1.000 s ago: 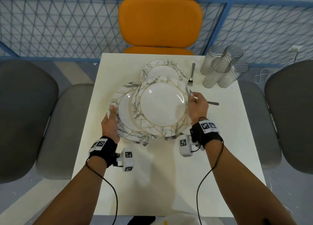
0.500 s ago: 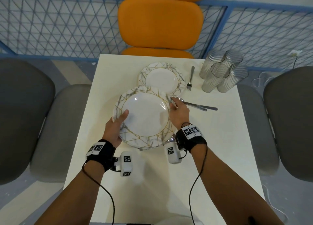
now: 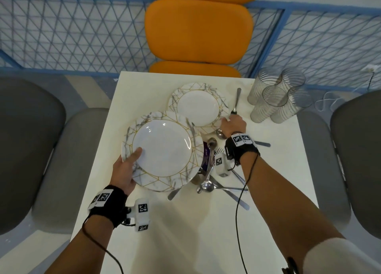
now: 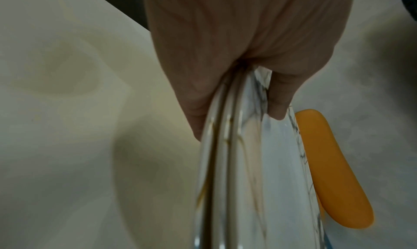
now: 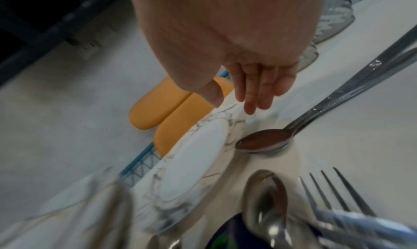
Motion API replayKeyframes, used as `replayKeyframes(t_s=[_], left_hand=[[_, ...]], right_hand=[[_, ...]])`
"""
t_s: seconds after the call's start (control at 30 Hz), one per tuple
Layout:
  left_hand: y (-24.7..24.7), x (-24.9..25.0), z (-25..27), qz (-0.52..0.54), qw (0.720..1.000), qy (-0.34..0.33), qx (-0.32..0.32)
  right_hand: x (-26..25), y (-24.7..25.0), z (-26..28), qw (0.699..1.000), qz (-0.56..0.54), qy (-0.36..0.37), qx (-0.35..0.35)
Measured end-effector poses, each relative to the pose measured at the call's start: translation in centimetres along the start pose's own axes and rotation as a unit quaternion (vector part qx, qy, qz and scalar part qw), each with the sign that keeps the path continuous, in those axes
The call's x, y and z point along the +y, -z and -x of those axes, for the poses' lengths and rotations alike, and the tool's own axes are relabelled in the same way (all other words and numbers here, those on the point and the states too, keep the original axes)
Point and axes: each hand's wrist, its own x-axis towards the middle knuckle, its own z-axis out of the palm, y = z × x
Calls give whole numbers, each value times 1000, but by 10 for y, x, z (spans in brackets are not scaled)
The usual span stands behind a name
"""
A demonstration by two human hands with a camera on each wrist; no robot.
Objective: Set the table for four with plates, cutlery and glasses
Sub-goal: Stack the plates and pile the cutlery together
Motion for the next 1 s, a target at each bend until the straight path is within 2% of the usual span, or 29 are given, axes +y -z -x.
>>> replayKeyframes(t_s=[0.13, 0.37, 0.47, 0.53, 0.7, 0.8, 0.87, 1.0], left_hand=[[1, -1, -10, 15, 1000, -5, 9], [8, -3, -23, 31, 999, 2, 9], [10, -4, -25, 41, 999, 5, 12], [13, -4, -27, 50, 999, 10, 11], [21, -2, -27, 49, 998, 4, 31], [26, 2, -25, 43, 998, 10, 50], [27, 5, -21, 48, 998, 4, 43], [19, 8, -10, 36, 999, -18, 2]], right_hand=[[-3, -14, -24, 998, -1, -65, 18], [-10, -17, -30, 991, -87, -100, -3], [-17, -10, -27, 992, -92, -91, 3], [-21, -5, -23, 984, -150, -87, 27], [-24, 21, -6, 951, -274, -48, 131], [-21, 38, 7, 927, -338, -10, 161], [-15, 46, 21, 924, -351, 20, 149], [5, 35, 56, 946, -310, 49, 85]])
